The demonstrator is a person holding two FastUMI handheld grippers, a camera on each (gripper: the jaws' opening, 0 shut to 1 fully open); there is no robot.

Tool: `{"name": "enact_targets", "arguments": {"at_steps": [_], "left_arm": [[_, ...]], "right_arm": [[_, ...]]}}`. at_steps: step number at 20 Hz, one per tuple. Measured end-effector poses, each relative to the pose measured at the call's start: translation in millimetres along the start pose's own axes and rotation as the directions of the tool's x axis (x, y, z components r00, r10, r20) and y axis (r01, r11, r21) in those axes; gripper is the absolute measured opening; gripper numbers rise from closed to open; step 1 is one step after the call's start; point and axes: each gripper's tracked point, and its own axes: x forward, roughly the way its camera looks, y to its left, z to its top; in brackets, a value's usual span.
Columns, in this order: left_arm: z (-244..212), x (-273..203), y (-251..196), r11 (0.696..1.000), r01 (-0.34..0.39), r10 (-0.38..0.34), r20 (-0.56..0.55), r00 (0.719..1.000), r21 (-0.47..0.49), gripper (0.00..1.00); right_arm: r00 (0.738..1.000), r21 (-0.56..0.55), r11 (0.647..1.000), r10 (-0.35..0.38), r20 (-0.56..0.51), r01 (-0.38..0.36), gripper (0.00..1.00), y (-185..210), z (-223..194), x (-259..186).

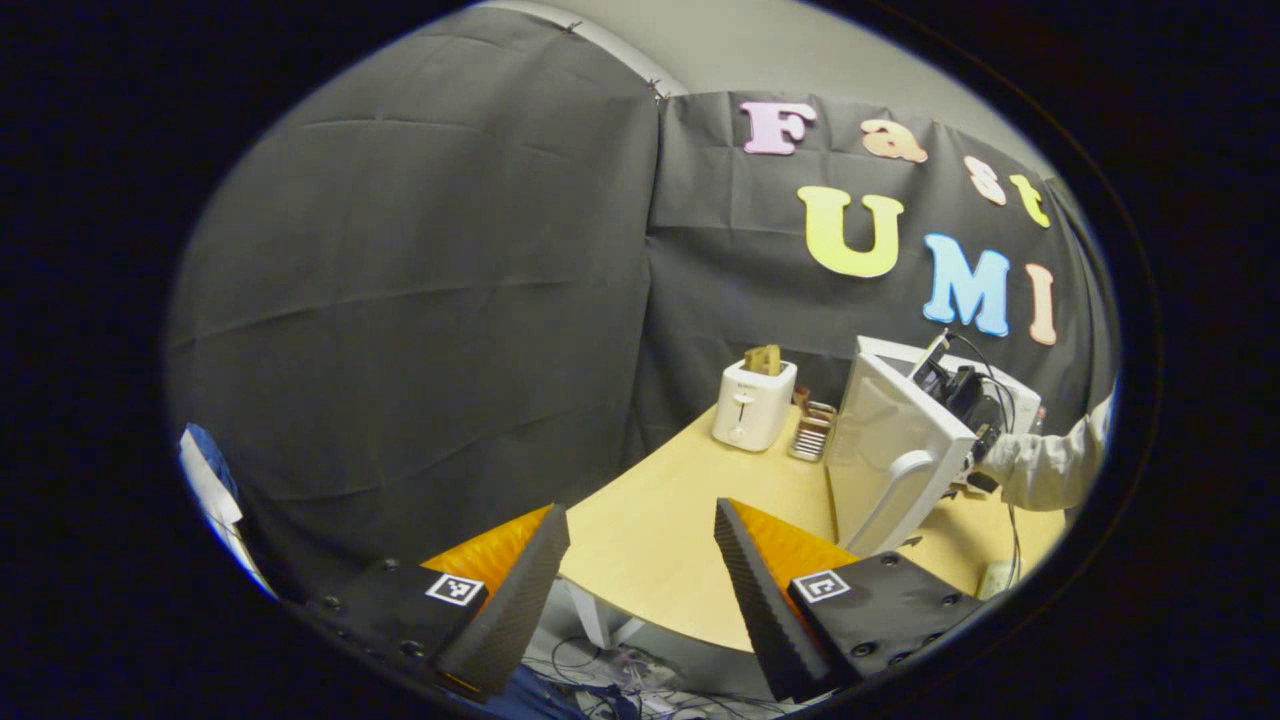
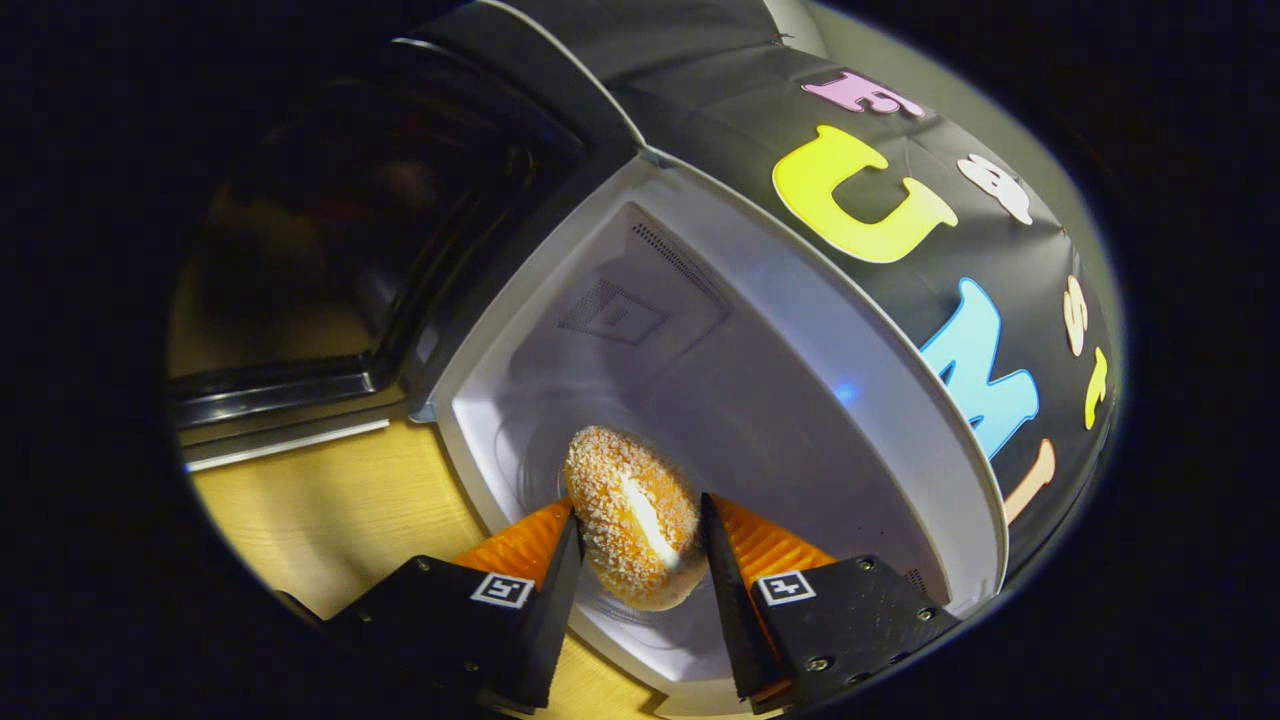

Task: Open the microwave oven with the left hand, put the food in, and close the microwave oven.

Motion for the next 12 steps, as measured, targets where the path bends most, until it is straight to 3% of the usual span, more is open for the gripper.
{"name": "enact_targets", "arguments": {"at_steps": [3,5,6,7,8,12], "left_arm": [[-1,11,-4,1.000,-0.001,0.001,-0.005,1.000,-0.003,0.96],[2,17,-9,1.000,0.009,-0.009,-0.006,1.000,0.016,0.96],[3,20,-15,1.000,0.021,-0.020,-0.004,1.000,0.021,0.96],[6,23,-21,0.999,0.036,-0.036,-0.002,0.999,0.021,0.96],[6,27,-29,0.998,0.058,-0.058,0.001,0.998,0.021,0.96],[14,49,-66,0.989,0.146,-0.147,0.020,0.989,0.010,0.95]], "right_arm": [[0.999,0.001,1.000,0.013,-0.040,-0.013,0.69,8,-13,16],[0.999,-0.008,1.000,-0.023,-0.023,0.023,0.73,0,-9,16],[0.999,-0.017,0.999,-0.038,-0.012,0.037,0.83,-4,-5,11],[0.999,-0.024,0.999,-0.044,-0.002,0.044,0.86,-6,-1,7],[0.999,-0.034,0.998,-0.043,0.017,0.043,0.99,-9,2,-1],[0.994,-0.026,0.998,-0.054,0.095,0.057,0.97,-28,25,-43]]}}
